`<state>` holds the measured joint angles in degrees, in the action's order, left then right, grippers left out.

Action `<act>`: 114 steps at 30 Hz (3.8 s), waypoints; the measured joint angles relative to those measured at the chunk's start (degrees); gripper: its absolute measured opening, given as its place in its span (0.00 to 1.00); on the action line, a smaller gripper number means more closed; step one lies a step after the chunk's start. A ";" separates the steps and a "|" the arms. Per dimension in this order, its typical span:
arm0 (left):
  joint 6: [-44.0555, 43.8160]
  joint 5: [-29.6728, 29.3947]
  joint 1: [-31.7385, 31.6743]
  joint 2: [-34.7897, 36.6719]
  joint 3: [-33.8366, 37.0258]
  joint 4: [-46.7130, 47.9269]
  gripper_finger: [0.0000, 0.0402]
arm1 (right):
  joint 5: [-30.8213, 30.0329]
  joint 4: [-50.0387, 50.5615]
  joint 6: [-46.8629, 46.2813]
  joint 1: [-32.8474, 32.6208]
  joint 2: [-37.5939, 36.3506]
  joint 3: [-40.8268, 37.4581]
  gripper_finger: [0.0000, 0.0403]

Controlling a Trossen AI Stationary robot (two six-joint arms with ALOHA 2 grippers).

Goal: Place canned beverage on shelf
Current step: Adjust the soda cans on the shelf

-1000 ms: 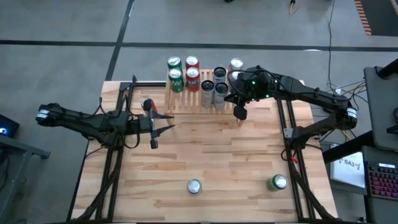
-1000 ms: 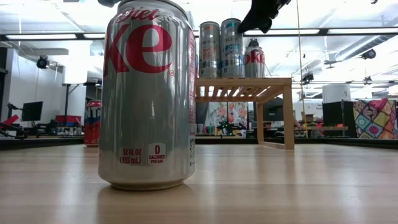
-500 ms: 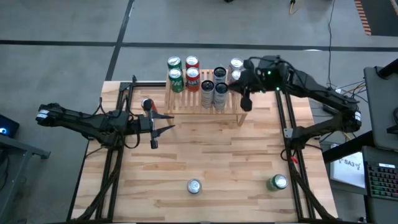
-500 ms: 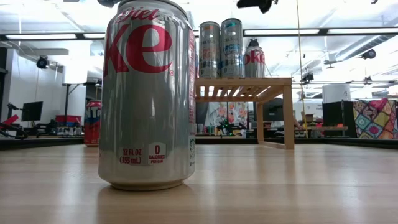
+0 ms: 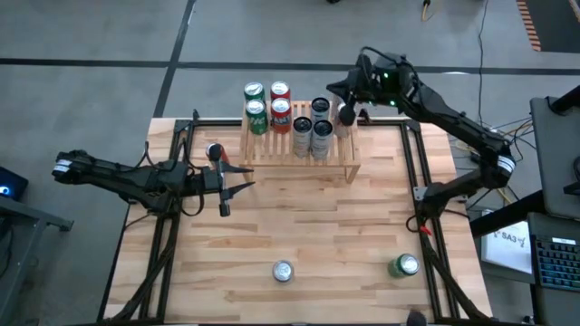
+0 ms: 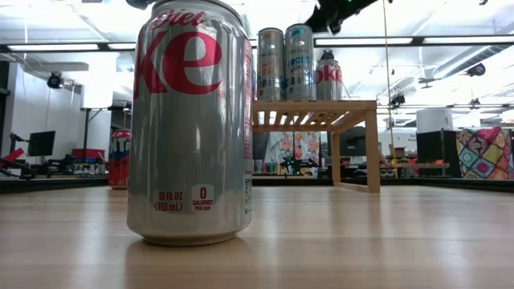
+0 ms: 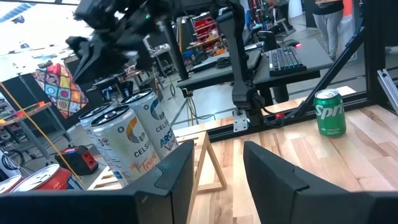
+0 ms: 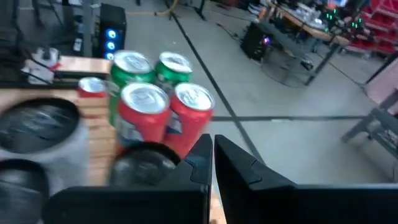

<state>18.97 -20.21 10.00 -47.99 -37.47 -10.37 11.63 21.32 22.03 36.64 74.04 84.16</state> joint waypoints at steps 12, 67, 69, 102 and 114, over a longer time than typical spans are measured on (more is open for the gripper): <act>0.21 -0.26 0.00 0.00 0.00 -0.07 0.31 | 10.74 -0.74 -0.15 6.31 5.19 -0.07 0.02; -1.08 -0.25 0.00 0.00 0.00 -0.33 0.31 | 11.79 8.15 -7.04 -1.50 2.47 -0.34 0.02; -1.08 -0.26 0.02 0.00 0.00 -0.33 0.31 | 8.87 8.15 -6.99 -1.78 2.47 0.07 0.02; 0.01 -0.26 0.00 0.00 0.00 -0.32 0.31 | -1.44 8.26 -10.15 -4.08 3.06 2.23 0.02; 1.59 -0.26 0.01 0.00 0.00 -2.28 0.31 | -5.67 9.20 -27.52 -8.63 3.37 8.33 0.02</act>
<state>20.56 -20.47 10.01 -47.99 -37.47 -12.65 5.97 30.52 -5.49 28.01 77.41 92.50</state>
